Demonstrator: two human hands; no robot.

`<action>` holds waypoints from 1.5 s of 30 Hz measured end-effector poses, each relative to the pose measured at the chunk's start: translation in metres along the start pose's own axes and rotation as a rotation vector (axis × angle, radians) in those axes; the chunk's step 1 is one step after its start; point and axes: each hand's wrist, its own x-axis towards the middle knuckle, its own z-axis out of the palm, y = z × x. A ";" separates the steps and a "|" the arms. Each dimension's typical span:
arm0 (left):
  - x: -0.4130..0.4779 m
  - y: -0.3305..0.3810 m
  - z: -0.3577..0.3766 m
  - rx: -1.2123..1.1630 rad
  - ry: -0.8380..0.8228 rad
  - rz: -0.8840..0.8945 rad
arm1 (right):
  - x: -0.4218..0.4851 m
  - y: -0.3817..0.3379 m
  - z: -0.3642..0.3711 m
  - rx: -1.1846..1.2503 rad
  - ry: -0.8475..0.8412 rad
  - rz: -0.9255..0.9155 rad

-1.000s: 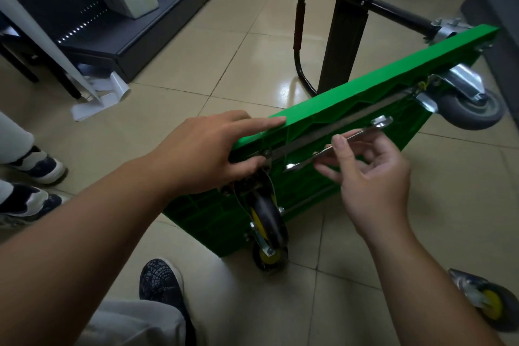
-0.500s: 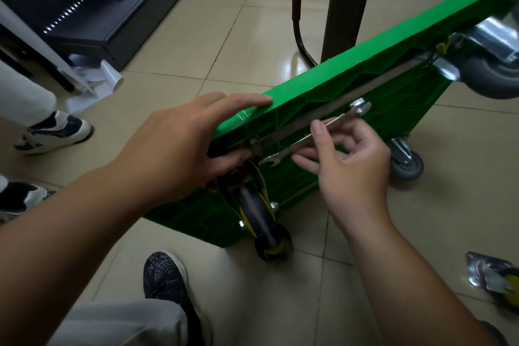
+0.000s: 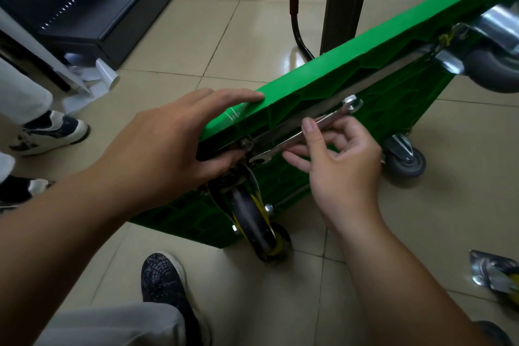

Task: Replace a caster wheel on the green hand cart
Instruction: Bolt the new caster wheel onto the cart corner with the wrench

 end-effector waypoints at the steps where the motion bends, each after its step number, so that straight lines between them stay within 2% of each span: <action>1: 0.000 0.000 0.000 0.008 0.000 0.003 | 0.000 0.000 0.000 0.003 -0.003 0.003; 4: 0.000 0.000 0.001 0.016 0.004 0.004 | -0.002 -0.005 0.005 -0.090 -0.044 -0.075; 10: 0.000 -0.001 0.002 0.020 0.007 0.001 | -0.014 -0.008 0.016 -0.455 -0.075 -0.478; 12: 0.000 -0.002 0.002 0.010 0.004 0.002 | -0.014 -0.005 0.015 -0.453 -0.069 -0.490; 20: 0.001 -0.004 0.001 -0.004 -0.004 0.010 | 0.008 0.022 -0.001 0.106 0.120 0.098; 26: 0.000 -0.004 0.002 0.014 -0.009 0.017 | 0.005 0.055 -0.010 0.610 0.194 0.747; 28: 0.001 -0.004 0.002 0.016 -0.011 0.018 | 0.002 0.062 -0.015 0.686 0.230 0.842; 29: 0.001 -0.004 0.002 0.015 -0.012 0.017 | 0.000 0.064 -0.017 0.671 0.252 0.829; 31: 0.001 -0.004 0.002 0.015 -0.007 0.012 | -0.002 0.061 -0.022 0.527 0.290 0.662; 33: 0.000 -0.004 0.002 0.009 -0.005 0.008 | -0.001 0.049 -0.028 0.294 0.289 0.329; 35: 0.001 -0.004 0.002 -0.006 -0.010 0.003 | -0.002 0.027 -0.027 0.107 0.181 -0.019; 37: 0.001 -0.004 0.000 -0.023 -0.022 0.000 | -0.007 0.003 -0.016 -0.010 0.019 -0.264; 39: 0.001 -0.003 -0.001 -0.033 -0.030 -0.002 | -0.015 -0.013 -0.002 -0.183 -0.080 -0.436; 41: 0.000 -0.002 -0.002 -0.028 -0.033 -0.002 | -0.022 -0.021 0.008 -0.391 -0.109 -0.584; 45: -0.001 -0.002 -0.002 -0.025 -0.029 0.001 | -0.028 -0.025 0.013 -0.622 -0.144 -0.741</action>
